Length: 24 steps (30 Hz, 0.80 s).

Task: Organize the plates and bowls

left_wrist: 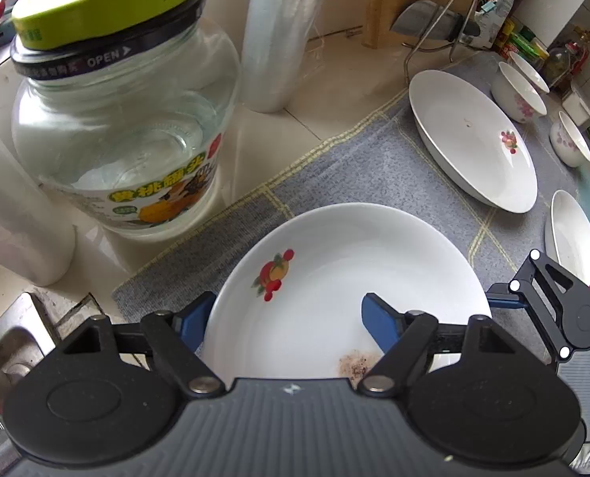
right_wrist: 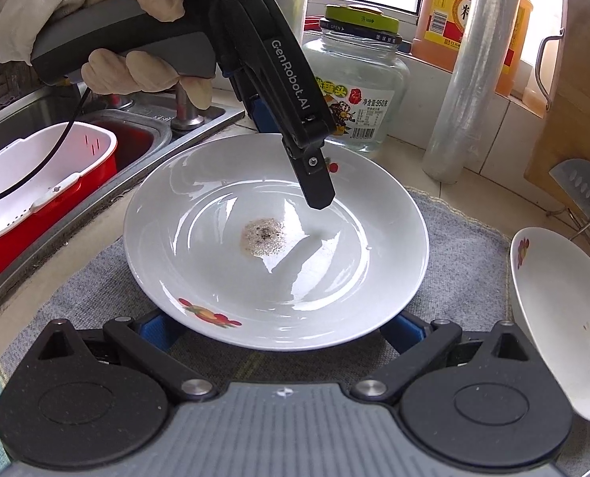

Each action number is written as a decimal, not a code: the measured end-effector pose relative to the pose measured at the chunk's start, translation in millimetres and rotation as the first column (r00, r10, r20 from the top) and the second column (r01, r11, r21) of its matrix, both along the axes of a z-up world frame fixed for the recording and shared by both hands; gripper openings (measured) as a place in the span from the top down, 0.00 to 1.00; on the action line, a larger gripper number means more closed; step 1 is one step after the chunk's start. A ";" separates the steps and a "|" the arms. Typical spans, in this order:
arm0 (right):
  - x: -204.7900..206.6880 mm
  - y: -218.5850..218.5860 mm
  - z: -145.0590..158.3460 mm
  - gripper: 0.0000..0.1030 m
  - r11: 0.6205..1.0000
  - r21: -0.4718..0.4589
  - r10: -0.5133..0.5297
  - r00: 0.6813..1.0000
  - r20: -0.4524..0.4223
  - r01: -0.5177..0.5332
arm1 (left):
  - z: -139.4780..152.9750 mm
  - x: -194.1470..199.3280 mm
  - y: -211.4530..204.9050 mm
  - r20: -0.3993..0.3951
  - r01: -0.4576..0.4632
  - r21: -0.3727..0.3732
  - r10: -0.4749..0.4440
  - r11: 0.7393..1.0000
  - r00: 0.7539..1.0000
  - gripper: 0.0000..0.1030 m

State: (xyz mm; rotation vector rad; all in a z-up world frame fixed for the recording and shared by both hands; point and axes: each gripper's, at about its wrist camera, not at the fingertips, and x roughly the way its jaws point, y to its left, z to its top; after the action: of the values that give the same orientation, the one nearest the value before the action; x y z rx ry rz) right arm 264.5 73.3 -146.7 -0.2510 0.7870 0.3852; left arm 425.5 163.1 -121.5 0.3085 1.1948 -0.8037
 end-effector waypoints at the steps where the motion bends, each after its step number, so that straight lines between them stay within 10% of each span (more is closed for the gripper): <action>1: -0.3 0.2 0.1 0.00 1.000 -0.001 0.000 1.000 0.000 0.000 | 0.8 -0.6 0.9 0.001 -0.001 -0.005 0.001 1.000 1.000 0.24; 24: -46.8 -8.8 18.2 0.00 0.998 0.008 0.061 0.998 -0.017 -0.061 | 20.9 -60.3 2.3 0.020 -0.029 -0.026 0.030 0.999 0.999 0.24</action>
State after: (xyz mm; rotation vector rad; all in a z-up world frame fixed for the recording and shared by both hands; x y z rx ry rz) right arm 217.7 64.5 -128.5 -0.2658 0.7957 0.4484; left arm 365.2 165.4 -100.6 0.2769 1.1662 -0.7882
